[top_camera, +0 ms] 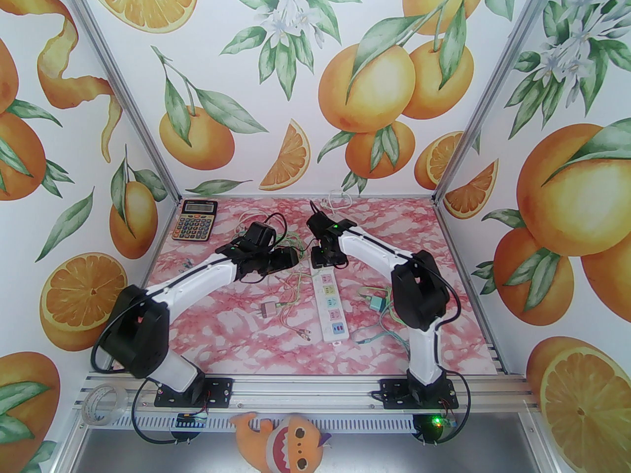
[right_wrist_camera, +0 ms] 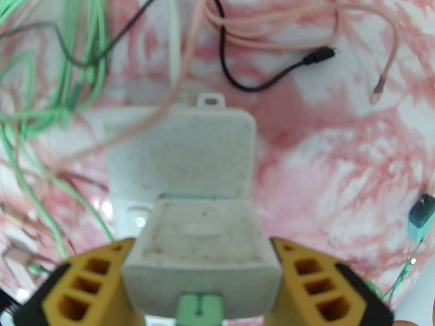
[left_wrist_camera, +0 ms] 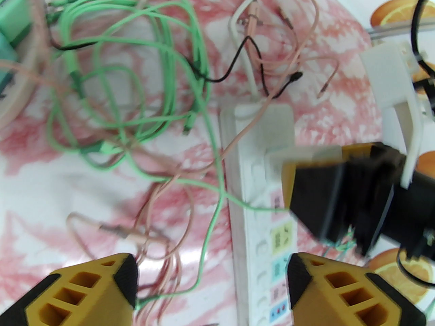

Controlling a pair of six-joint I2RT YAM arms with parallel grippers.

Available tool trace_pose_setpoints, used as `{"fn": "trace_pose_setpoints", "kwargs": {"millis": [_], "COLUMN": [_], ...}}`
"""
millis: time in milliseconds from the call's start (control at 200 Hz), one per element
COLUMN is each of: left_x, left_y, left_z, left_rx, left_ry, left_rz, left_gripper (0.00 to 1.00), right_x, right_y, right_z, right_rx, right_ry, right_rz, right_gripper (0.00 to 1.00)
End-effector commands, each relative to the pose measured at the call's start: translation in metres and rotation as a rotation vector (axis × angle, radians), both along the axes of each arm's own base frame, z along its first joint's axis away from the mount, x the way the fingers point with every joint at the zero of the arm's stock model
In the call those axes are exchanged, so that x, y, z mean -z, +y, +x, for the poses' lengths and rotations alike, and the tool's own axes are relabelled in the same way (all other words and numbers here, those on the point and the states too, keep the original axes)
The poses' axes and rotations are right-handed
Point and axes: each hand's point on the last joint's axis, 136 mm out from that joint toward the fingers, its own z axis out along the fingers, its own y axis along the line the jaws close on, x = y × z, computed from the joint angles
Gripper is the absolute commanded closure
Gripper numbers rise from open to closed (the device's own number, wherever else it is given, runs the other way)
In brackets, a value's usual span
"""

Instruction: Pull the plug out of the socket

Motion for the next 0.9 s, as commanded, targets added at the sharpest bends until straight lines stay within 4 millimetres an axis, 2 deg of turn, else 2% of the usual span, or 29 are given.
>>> {"fn": "trace_pose_setpoints", "kwargs": {"millis": [0, 70, 130, 175, 355, 410, 485, 555, 590, 771, 896], "left_x": [-0.020, -0.016, -0.012, -0.010, -0.001, 0.005, 0.015, 0.022, 0.025, 0.043, 0.063], "left_y": [-0.028, -0.038, -0.047, -0.053, -0.066, -0.069, -0.075, -0.081, -0.085, -0.096, -0.097], "left_z": [0.032, 0.044, 0.051, 0.055, 0.051, 0.050, 0.049, 0.050, 0.049, 0.043, 0.035], "left_rx": [0.016, 0.023, 0.034, 0.044, 0.068, 0.069, 0.068, 0.070, 0.073, 0.101, 0.111], "left_ry": [-0.056, -0.049, -0.037, -0.025, -0.003, 0.013, 0.041, 0.062, 0.072, 0.114, 0.152], "left_rz": [-0.126, -0.146, -0.163, -0.177, -0.185, -0.193, -0.209, -0.239, -0.253, -0.248, -0.210], "left_gripper": [0.38, 0.40, 0.49, 0.50, 0.53, 0.56, 0.69, 0.71, 0.74, 0.73, 0.63], "right_x": [-0.020, -0.022, -0.024, -0.024, -0.020, -0.019, -0.019, -0.019, -0.019, -0.019, -0.019], "right_y": [0.004, 0.003, 0.003, 0.001, -0.011, -0.014, -0.016, -0.016, -0.016, -0.013, -0.012], "right_z": [0.006, 0.006, 0.005, 0.003, -0.008, -0.010, -0.011, -0.011, -0.010, -0.008, -0.008], "right_rx": [-0.034, -0.034, -0.042, -0.043, -0.049, -0.047, -0.039, -0.036, -0.035, -0.034, -0.033], "right_ry": [-0.065, -0.069, -0.072, -0.067, -0.052, -0.054, -0.055, -0.053, -0.053, -0.051, -0.051], "right_rz": [0.061, 0.073, 0.077, 0.074, 0.065, 0.068, 0.082, 0.086, 0.089, 0.099, 0.109], "right_gripper": [0.51, 0.51, 0.51, 0.52, 0.52, 0.52, 0.52, 0.52, 0.52, 0.52, 0.52]}}
